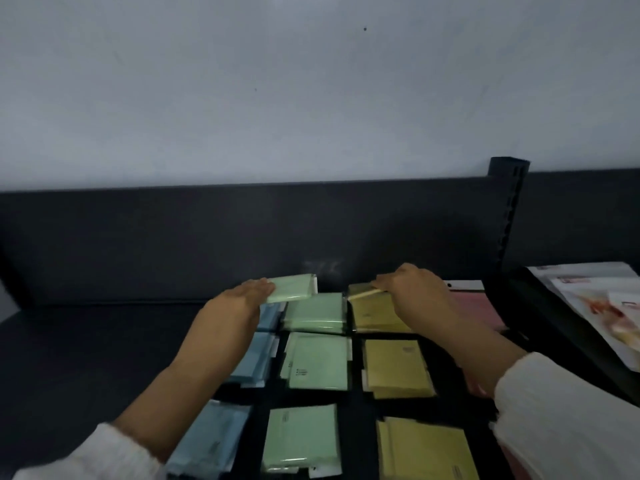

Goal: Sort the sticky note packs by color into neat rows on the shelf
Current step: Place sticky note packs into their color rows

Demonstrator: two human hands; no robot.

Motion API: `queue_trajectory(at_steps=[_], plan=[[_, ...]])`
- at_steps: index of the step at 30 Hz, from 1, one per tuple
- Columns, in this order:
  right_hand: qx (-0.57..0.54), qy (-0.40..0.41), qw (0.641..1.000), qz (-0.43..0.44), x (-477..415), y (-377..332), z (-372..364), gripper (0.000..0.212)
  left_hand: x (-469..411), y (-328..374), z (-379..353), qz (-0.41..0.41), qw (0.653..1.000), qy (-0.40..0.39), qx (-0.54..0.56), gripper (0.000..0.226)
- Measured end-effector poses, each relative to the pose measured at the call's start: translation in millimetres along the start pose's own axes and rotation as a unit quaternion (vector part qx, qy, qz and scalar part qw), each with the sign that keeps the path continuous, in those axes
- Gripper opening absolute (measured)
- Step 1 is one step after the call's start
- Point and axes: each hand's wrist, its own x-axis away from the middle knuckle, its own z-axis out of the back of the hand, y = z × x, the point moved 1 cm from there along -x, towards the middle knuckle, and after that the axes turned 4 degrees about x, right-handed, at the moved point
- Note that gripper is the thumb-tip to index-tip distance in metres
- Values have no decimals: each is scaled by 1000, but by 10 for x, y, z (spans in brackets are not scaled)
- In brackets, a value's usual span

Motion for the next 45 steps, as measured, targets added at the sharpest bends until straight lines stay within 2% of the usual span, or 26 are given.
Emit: queue_trajectory(at_steps=[6, 7, 10, 11, 13, 15, 17, 18, 20, 22, 24, 28, 31, 33, 40, 42, 44, 45], plan=[[-71, 28, 997, -15, -156, 138, -397, 55, -105, -62, -95, -1, 1000, -7, -2, 56], [-79, -1, 997, -14, -146, 161, -475, 51, -151, -46, -130, -6, 1000, -12, -4, 59], [-91, -164, 982, 17, -67, 177, -586, 31, -289, 20, -278, -43, 998, -37, -9, 64], [-109, -191, 975, 18, -54, 169, -556, 31, -333, 34, -327, -54, 997, -52, -11, 63], [-151, -201, 968, -2, -62, 164, -491, 40, -416, 13, -440, -67, 995, -72, -6, 65], [-174, -186, 967, -24, -98, 170, -428, 40, -483, -29, -552, -70, 994, -82, 7, 67], [-165, -168, 971, -32, -110, 199, -368, 38, -534, 27, -612, -82, 993, -87, 25, 57], [-162, -163, 973, -35, -105, 219, -337, 40, -543, 79, -600, -73, 991, -106, 47, 49], [-164, -149, 974, -37, -78, 262, -273, 42, -531, 91, -685, -46, 976, -208, 37, 41], [-176, -138, 974, -39, -43, 276, -209, 43, -491, 43, -801, -57, 945, -322, 16, 44], [-191, -137, 971, -41, -14, 270, -148, 44, -491, -6, -842, -54, 935, -351, 21, 56], [-206, -132, 969, -44, 37, 227, -38, 46, -547, -15, -814, -22, 937, -344, 47, 36], [-198, -132, 971, -25, 89, 150, 46, 47, -534, -14, -743, -40, 957, -282, 51, 46], [-191, -133, 972, -12, 129, 102, 105, 48, -546, -6, -664, -53, 966, -249, 46, 40], [-182, -125, 975, -2, 254, -5, 226, 47, -556, 89, -309, -85, 972, -215, 43, 34], [-180, -127, 975, 3, 291, -36, 220, 47, -492, 71, -240, -80, 973, -213, 33, 43], [-172, -134, 976, 13, 322, -76, 217, 45, -409, 59, -185, -85, 973, -210, 29, 68], [-167, -137, 976, 20, 335, -100, 217, 44, -358, 43, -166, -83, 973, -213, 32, 72]])
